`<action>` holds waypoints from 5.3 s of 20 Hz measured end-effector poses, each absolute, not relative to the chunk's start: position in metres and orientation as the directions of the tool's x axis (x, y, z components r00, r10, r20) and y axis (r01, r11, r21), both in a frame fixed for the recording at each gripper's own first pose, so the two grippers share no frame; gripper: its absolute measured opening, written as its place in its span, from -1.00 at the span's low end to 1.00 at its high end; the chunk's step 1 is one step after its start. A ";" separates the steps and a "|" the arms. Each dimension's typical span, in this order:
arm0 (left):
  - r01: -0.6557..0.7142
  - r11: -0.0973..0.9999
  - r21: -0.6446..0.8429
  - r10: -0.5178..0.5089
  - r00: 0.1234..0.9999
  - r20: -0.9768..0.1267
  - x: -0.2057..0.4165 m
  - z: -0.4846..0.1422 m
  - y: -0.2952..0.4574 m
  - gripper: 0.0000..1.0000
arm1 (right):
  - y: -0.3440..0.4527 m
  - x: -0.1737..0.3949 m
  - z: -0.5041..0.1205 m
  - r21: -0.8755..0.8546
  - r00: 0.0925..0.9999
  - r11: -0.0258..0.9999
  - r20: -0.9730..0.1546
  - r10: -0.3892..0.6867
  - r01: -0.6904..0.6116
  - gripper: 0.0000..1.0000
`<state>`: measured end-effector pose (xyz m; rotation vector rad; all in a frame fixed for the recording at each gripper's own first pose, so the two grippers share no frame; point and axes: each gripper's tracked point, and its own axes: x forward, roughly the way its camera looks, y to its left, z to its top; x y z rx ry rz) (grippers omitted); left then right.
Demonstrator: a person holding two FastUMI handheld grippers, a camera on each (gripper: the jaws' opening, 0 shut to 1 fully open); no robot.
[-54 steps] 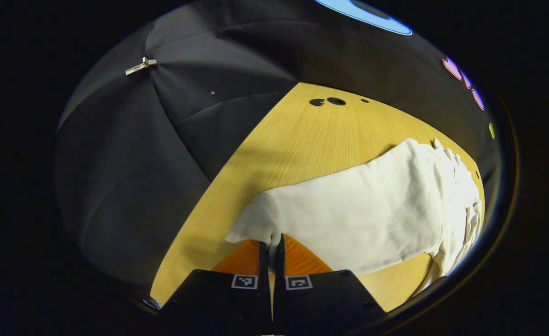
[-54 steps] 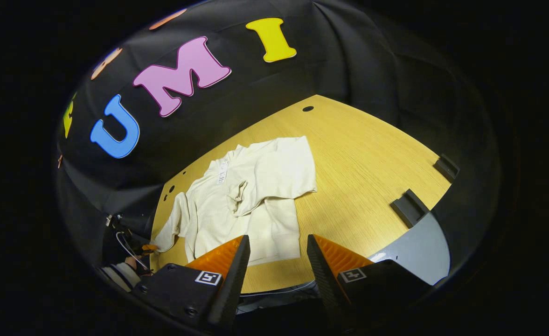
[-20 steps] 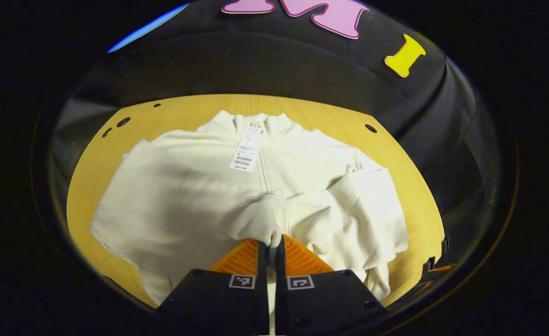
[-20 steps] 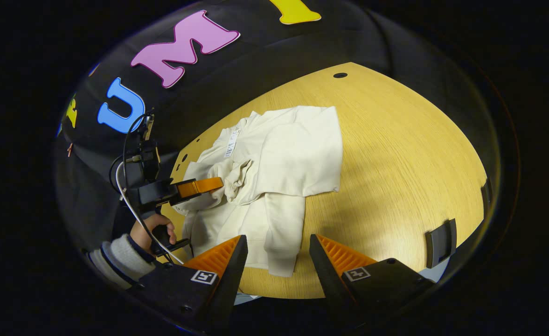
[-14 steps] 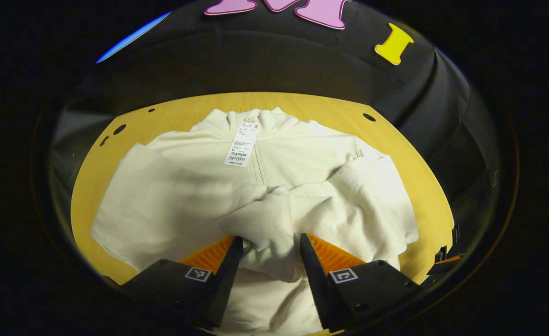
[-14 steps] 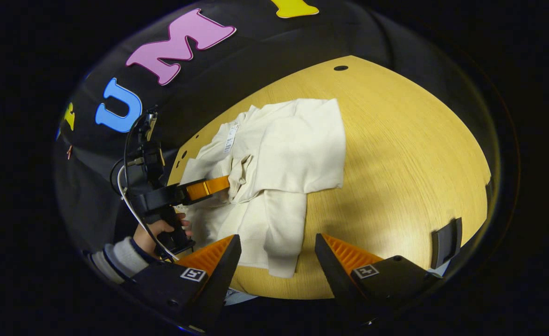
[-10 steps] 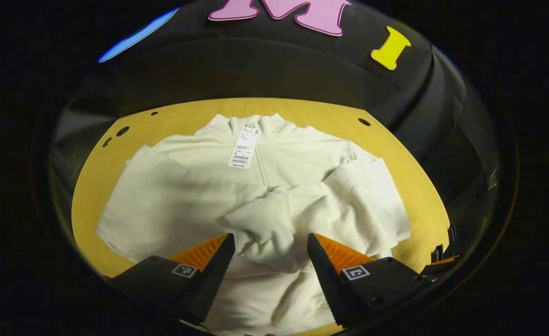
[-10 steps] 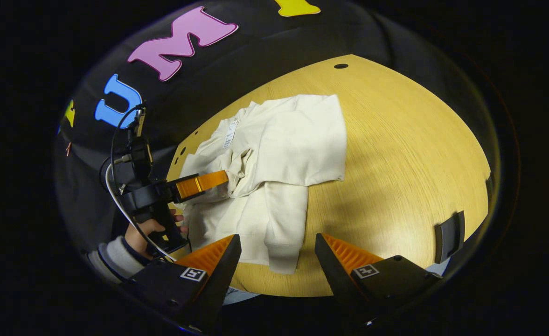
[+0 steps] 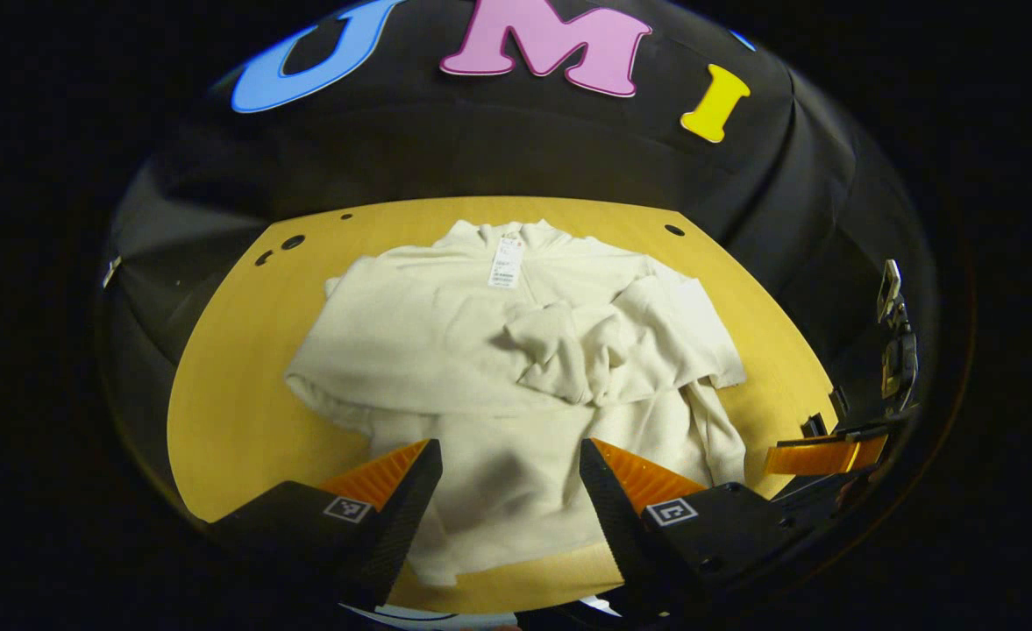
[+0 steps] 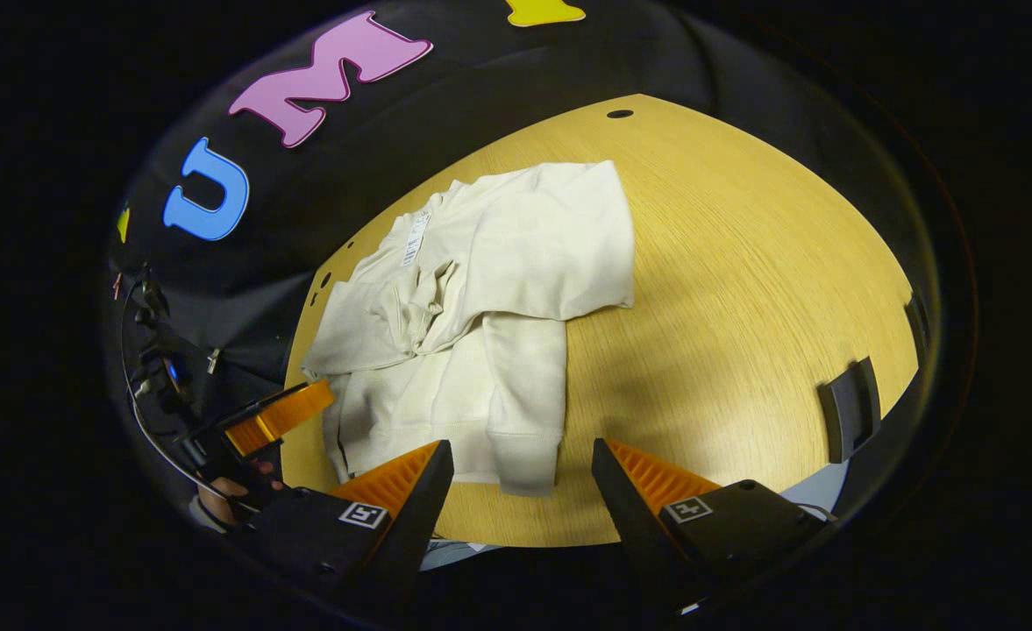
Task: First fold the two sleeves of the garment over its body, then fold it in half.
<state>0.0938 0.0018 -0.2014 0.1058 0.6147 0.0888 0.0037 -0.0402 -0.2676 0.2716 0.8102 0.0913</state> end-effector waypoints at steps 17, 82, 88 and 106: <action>-0.171 0.969 0.176 0.245 0.638 -0.730 0.060 -0.286 0.066 0.96 | -0.024 0.031 -0.324 0.005 0.598 0.999 -0.801 0.031 -0.046 0.93; -0.165 0.985 0.040 0.144 0.689 -0.711 0.338 -0.191 0.109 -0.79 | 0.017 0.308 -0.261 0.136 0.685 0.988 -0.713 0.152 -0.077 -0.70; -0.202 0.979 0.026 0.158 0.669 -0.726 0.336 -0.194 0.109 -0.45 | 0.021 0.305 -0.257 0.195 0.670 0.980 -0.724 0.167 -0.033 -0.41; -0.059 0.997 -0.043 0.024 0.826 -0.563 0.218 -0.120 0.035 0.89 | 0.027 0.190 -0.165 0.248 0.773 0.962 -0.588 0.240 -0.111 0.61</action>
